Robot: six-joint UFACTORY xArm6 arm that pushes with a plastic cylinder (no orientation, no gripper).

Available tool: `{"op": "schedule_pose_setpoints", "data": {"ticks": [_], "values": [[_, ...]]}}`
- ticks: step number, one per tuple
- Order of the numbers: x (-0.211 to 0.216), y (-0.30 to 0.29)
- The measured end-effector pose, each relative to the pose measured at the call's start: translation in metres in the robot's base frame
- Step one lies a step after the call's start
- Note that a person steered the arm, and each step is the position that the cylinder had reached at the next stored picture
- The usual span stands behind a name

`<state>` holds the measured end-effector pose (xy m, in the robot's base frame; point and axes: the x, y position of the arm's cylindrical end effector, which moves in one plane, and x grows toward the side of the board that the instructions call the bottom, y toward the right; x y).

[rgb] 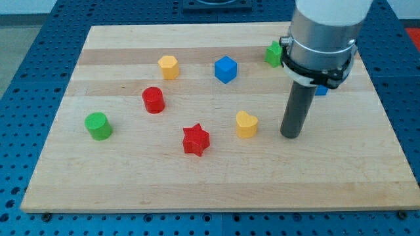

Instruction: Slightly push the yellow to the top right of the red star

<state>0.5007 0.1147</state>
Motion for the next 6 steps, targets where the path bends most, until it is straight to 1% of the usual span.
{"op": "schedule_pose_setpoints", "data": {"ticks": [1, 2, 3, 4, 5, 6], "values": [[-0.017, -0.043], [-0.044, -0.08], [-0.048, -0.089], [-0.029, -0.023], [-0.014, 0.06], [-0.046, 0.138]]}}
